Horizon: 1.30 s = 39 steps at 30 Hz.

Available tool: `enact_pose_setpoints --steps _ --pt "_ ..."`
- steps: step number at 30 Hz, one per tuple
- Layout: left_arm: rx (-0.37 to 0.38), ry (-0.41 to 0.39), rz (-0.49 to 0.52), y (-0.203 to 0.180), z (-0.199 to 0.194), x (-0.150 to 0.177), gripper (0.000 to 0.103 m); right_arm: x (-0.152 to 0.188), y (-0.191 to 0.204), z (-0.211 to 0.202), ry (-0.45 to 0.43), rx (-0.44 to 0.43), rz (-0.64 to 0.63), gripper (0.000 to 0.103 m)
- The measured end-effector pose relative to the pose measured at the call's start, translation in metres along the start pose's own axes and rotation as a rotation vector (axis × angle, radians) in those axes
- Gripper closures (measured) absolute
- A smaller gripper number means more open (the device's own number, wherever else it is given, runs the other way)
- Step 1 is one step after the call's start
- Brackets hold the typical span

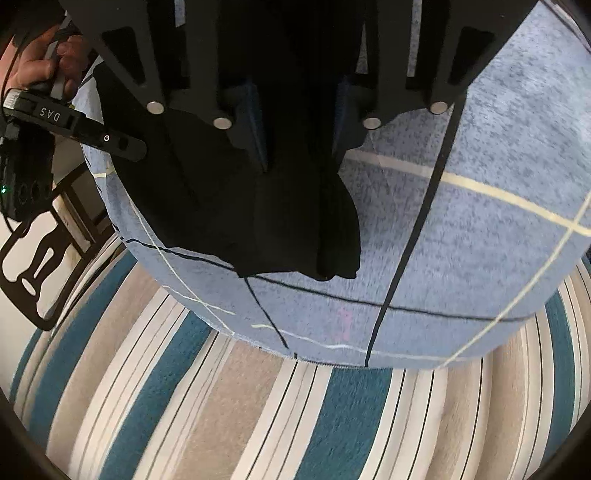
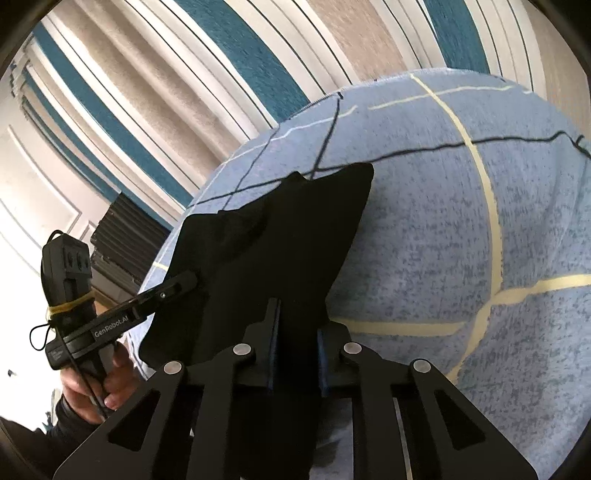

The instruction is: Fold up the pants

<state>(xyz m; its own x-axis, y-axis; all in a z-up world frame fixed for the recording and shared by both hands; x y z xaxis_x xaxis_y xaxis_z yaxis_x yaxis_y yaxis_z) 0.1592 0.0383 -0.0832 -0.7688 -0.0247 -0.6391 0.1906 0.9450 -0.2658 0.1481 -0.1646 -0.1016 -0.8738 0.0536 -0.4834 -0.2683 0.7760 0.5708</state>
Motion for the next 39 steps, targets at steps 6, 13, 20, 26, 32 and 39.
enact_pose_setpoints --steps 6,13,20,26,32,39 --pt "-0.007 -0.024 0.039 -0.01 -0.016 -0.014 0.078 -0.01 0.028 -0.013 -0.039 -0.028 -0.042 0.088" --pt "-0.046 -0.076 0.073 0.006 -0.028 -0.046 0.078 -0.037 0.061 0.001 -0.067 -0.066 -0.084 0.088" --pt "-0.12 -0.101 0.087 0.056 -0.025 -0.083 0.078 -0.068 0.085 0.051 -0.053 -0.105 -0.089 0.088" --pt "-0.164 -0.097 0.073 0.101 -0.01 -0.104 0.078 -0.087 0.096 0.095 -0.017 -0.12 -0.087 0.088" --pt "-0.164 -0.073 0.064 0.128 0.013 -0.107 0.078 -0.088 0.081 0.125 0.022 -0.09 -0.069 0.087" --pt "-0.109 -0.065 -0.02 0.156 0.03 -0.086 0.064 -0.074 0.043 0.133 0.072 -0.119 0.032 0.079"
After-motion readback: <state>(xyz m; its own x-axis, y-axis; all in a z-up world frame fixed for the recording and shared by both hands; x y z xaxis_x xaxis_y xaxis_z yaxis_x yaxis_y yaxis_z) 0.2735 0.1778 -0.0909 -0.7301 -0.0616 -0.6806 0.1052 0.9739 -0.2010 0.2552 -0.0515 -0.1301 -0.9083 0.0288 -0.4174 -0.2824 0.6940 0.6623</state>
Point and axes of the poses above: each gripper's, at about its wrist camera, not at the fingertips, and z roughly the way its jaws point, y to its left, x to its underside, the point moved 9 cm from there along z, roughly the way its jaws point, and after that the axes turned 6 degrees about z, right-handed, at the moved point
